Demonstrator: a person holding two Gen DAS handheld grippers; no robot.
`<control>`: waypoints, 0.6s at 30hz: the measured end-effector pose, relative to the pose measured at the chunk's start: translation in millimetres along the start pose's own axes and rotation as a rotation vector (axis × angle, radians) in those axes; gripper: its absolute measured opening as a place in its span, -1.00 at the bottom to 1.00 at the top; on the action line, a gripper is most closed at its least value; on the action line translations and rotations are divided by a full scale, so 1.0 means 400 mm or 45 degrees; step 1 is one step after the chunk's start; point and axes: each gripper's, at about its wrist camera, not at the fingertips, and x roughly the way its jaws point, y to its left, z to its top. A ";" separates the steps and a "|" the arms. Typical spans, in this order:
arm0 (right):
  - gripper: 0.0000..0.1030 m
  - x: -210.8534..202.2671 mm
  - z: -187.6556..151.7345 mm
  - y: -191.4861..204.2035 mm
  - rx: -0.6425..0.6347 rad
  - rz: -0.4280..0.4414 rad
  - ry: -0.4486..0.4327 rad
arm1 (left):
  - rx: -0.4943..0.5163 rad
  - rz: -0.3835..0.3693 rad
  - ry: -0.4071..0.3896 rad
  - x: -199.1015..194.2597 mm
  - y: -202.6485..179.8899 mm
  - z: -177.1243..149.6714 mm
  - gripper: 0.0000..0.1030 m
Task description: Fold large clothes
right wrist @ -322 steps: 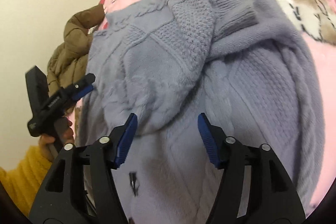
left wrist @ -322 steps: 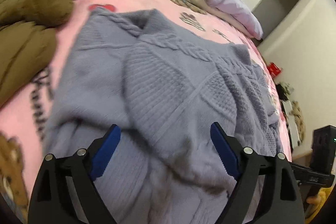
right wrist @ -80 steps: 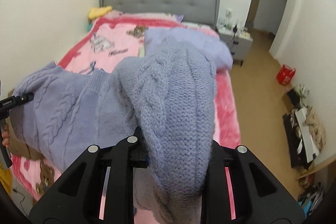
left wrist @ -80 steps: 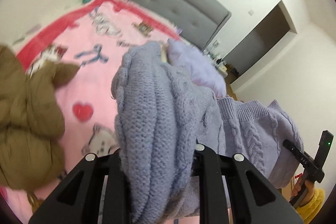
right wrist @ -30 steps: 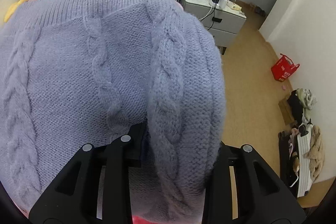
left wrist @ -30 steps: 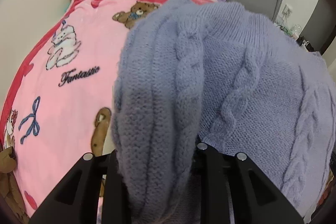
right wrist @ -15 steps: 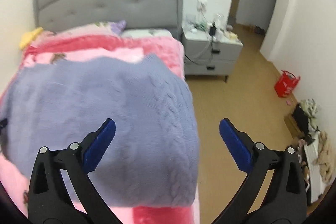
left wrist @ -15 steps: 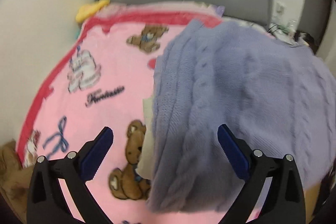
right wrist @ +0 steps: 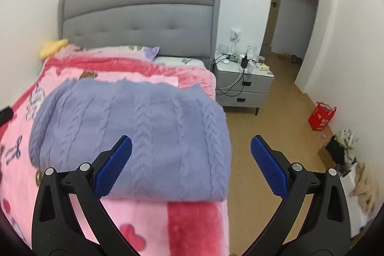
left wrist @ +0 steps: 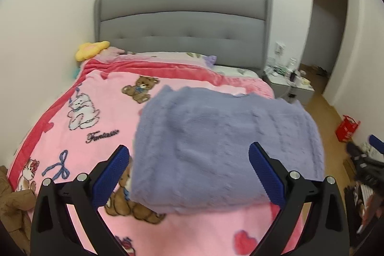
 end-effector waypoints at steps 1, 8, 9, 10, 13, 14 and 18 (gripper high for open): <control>0.85 -0.014 0.000 0.004 -0.008 -0.007 -0.003 | 0.010 -0.011 -0.005 -0.011 -0.014 0.001 0.90; 0.85 -0.082 0.000 0.021 -0.042 0.020 -0.019 | 0.069 -0.059 0.005 -0.058 -0.092 -0.010 0.90; 0.85 -0.085 0.001 0.025 -0.049 0.022 -0.019 | 0.053 -0.066 0.028 -0.056 -0.095 -0.013 0.90; 0.85 -0.091 -0.001 0.028 -0.062 0.020 -0.015 | 0.044 -0.082 0.051 -0.054 -0.097 -0.016 0.90; 0.85 -0.096 -0.006 0.033 -0.073 0.009 0.000 | 0.043 -0.093 0.118 -0.042 -0.099 -0.034 0.90; 0.85 -0.098 -0.010 0.033 -0.069 0.009 0.006 | 0.054 -0.086 0.123 -0.041 -0.102 -0.041 0.90; 0.85 -0.101 -0.019 0.035 -0.066 0.012 0.022 | 0.083 -0.065 0.130 -0.046 -0.109 -0.058 0.90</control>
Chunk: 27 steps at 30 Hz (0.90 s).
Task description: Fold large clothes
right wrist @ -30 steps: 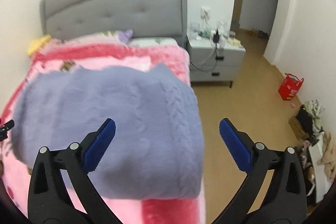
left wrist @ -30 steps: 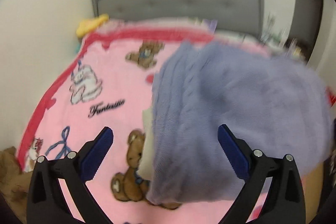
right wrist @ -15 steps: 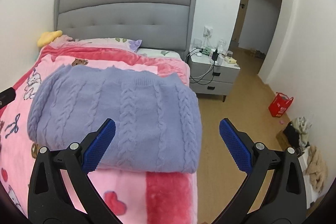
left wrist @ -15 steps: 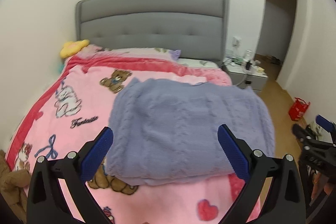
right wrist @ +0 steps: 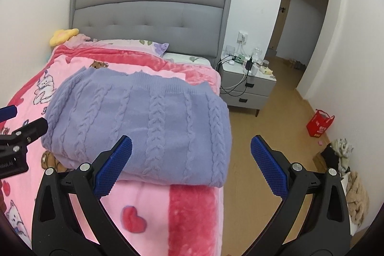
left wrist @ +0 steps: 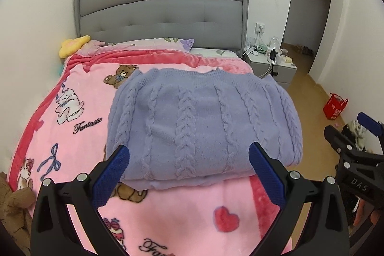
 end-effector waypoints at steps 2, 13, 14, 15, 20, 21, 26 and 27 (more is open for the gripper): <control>0.85 0.000 -0.002 0.000 0.007 0.000 0.005 | -0.002 -0.009 0.002 -0.004 -0.001 -0.004 0.90; 0.85 -0.006 0.008 0.000 0.036 0.009 -0.004 | 0.025 0.024 -0.052 -0.031 -0.010 0.023 0.90; 0.85 -0.008 0.009 -0.001 0.037 0.006 -0.006 | 0.023 0.020 -0.054 -0.032 -0.010 0.025 0.90; 0.85 -0.009 0.009 0.000 0.039 0.006 -0.006 | 0.022 0.014 -0.054 -0.033 -0.011 0.027 0.90; 0.85 -0.013 0.016 0.008 0.031 -0.007 -0.004 | 0.024 -0.007 -0.065 -0.043 -0.017 0.033 0.90; 0.85 -0.013 0.019 0.009 0.032 -0.005 -0.003 | 0.029 -0.008 -0.072 -0.046 -0.019 0.035 0.90; 0.85 -0.024 0.028 0.017 0.014 -0.014 -0.014 | 0.032 -0.012 -0.076 -0.048 -0.024 0.048 0.90; 0.85 -0.026 0.029 0.019 0.008 -0.017 -0.015 | 0.030 -0.015 -0.075 -0.049 -0.023 0.050 0.90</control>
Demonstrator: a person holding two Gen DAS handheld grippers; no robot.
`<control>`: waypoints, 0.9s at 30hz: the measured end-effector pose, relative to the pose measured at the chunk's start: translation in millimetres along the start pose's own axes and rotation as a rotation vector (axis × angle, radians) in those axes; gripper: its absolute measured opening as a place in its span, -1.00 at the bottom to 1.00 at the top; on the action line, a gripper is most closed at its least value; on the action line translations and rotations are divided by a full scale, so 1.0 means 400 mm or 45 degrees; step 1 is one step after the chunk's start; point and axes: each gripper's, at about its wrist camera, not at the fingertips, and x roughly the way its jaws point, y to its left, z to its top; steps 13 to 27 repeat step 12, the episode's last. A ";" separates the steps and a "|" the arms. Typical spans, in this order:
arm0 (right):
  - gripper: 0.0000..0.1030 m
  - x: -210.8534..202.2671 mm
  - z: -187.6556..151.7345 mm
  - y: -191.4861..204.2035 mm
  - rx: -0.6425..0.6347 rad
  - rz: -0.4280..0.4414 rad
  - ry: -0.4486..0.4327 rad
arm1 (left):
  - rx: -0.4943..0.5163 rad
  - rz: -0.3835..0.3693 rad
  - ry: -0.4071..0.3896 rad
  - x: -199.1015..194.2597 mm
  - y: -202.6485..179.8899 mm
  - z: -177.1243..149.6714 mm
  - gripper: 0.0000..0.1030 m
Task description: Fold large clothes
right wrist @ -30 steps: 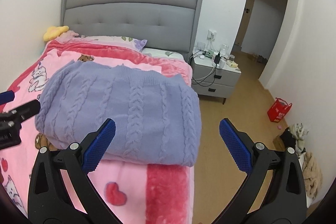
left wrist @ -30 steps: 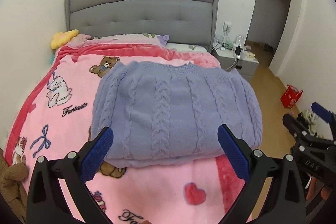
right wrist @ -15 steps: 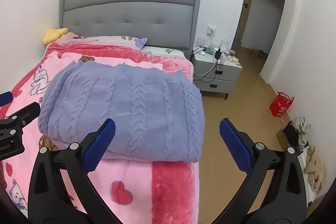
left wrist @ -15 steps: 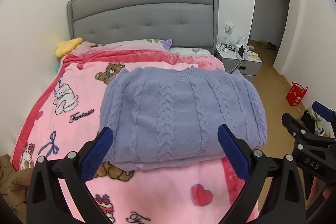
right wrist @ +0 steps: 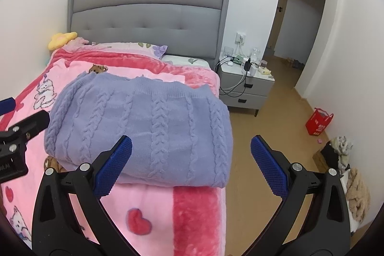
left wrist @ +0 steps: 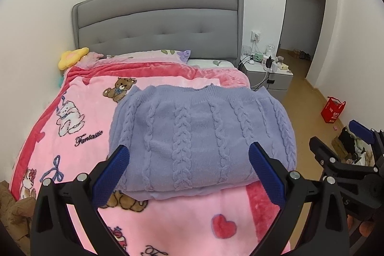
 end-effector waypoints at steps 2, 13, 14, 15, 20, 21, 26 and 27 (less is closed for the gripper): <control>0.85 -0.006 0.002 0.002 -0.003 -0.004 -0.004 | -0.002 0.001 0.002 -0.001 0.003 0.003 0.90; 0.85 -0.019 0.008 -0.002 0.011 0.003 -0.008 | 0.024 0.016 0.013 -0.002 0.003 -0.003 0.90; 0.85 -0.019 0.008 -0.002 0.011 0.003 -0.008 | 0.024 0.016 0.013 -0.002 0.003 -0.003 0.90; 0.85 -0.019 0.008 -0.002 0.011 0.003 -0.008 | 0.024 0.016 0.013 -0.002 0.003 -0.003 0.90; 0.85 -0.019 0.008 -0.002 0.011 0.003 -0.008 | 0.024 0.016 0.013 -0.002 0.003 -0.003 0.90; 0.85 -0.019 0.008 -0.002 0.011 0.003 -0.008 | 0.024 0.016 0.013 -0.002 0.003 -0.003 0.90; 0.85 -0.019 0.008 -0.002 0.011 0.003 -0.008 | 0.024 0.016 0.013 -0.002 0.003 -0.003 0.90; 0.85 -0.019 0.008 -0.002 0.011 0.003 -0.008 | 0.024 0.016 0.013 -0.002 0.003 -0.003 0.90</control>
